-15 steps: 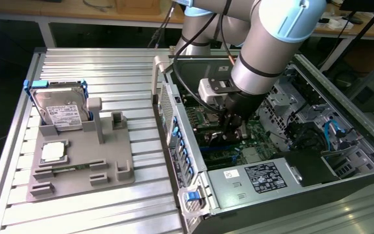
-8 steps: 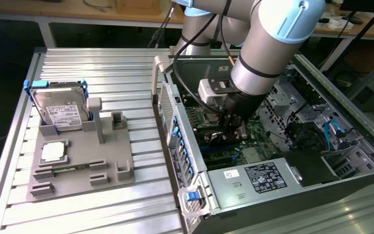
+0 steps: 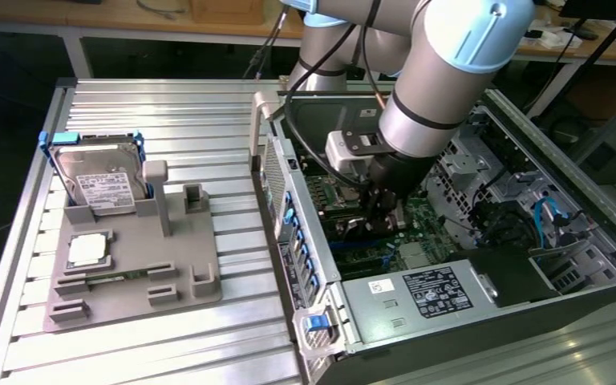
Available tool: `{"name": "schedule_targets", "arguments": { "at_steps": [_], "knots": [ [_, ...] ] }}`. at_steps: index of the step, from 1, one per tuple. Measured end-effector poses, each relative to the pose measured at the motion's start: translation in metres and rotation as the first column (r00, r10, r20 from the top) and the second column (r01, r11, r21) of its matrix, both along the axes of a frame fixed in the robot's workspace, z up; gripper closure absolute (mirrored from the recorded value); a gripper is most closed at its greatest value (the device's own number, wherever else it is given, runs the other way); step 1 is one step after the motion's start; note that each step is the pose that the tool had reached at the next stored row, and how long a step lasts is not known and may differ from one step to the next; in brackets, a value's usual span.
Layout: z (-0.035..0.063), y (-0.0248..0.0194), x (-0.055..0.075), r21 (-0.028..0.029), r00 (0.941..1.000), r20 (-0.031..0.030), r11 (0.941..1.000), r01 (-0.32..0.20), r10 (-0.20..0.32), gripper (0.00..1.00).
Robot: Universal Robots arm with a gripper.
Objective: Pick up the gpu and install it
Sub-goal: 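Insert the gpu into the slot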
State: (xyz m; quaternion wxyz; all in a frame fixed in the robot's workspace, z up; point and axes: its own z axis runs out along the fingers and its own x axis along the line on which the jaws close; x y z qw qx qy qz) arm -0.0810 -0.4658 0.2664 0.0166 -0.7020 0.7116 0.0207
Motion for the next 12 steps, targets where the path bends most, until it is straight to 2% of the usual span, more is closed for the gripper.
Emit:
{"name": "schedule_targets", "arguments": {
  "at_steps": [12],
  "knots": [
    [-0.0024,0.0000,0.0000,0.0000,1.0000,-0.0001,1.0000,0.000,0.000,0.73]
  ]
}}
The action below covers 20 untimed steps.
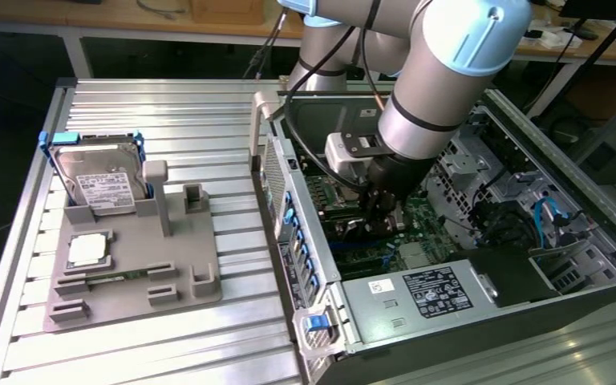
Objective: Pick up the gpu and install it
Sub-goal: 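Insert the gpu into the slot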
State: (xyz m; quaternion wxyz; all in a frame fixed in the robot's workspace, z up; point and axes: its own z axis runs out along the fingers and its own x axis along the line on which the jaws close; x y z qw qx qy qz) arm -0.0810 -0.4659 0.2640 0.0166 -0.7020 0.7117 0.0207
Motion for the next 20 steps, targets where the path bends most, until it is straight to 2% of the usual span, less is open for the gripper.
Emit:
{"name": "schedule_targets", "arguments": {
  "at_steps": [14,20],
  "knots": [
    [0.0033,0.0000,0.0000,0.0002,1.0000,0.0001,1.0000,0.000,0.000,0.73],
    [0.0034,0.0000,0.0000,0.0001,1.0000,-0.0066,1.0000,0.000,0.000,0.73]
  ]
}}
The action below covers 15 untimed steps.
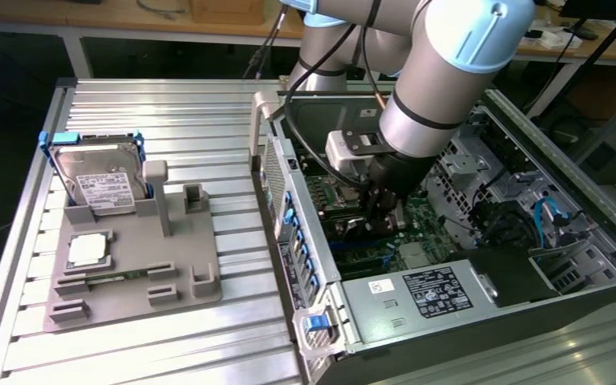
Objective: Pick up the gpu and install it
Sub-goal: 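Insert the gpu into the slot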
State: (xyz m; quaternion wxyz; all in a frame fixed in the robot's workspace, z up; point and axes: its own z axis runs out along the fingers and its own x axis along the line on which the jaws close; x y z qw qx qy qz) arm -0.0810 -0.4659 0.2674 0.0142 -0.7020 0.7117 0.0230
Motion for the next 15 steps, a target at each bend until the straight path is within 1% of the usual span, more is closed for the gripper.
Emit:
{"name": "schedule_targets", "arguments": {
  "at_steps": [1,15],
  "knots": [
    [0.0000,0.0000,0.0000,0.0001,1.0000,-0.0010,1.0000,0.000,0.000,0.73],
    [-0.0015,-0.0014,0.0000,0.0000,1.0000,-0.0011,1.0000,0.000,0.000,0.73]
  ]
}}
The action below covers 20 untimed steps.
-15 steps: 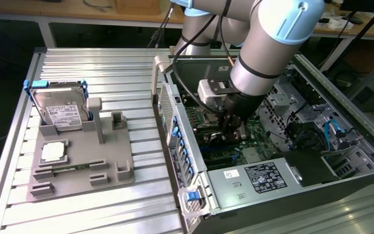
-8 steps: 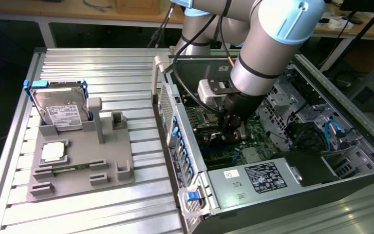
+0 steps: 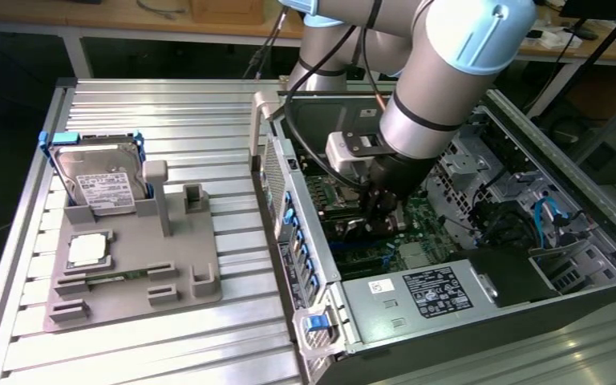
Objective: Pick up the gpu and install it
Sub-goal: 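Insert the gpu into the slot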
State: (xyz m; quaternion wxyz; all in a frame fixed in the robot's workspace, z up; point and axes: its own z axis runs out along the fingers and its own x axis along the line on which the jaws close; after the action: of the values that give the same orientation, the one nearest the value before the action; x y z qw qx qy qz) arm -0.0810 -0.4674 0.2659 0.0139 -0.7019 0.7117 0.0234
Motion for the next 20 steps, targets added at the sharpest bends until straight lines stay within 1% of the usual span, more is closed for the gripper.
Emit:
{"name": "schedule_targets", "arguments": {
  "at_steps": [20],
  "knots": [
    [-0.0051,0.0000,-0.0003,-0.0001,1.0000,0.0000,1.0000,0.000,0.000,0.73]
  ]
}}
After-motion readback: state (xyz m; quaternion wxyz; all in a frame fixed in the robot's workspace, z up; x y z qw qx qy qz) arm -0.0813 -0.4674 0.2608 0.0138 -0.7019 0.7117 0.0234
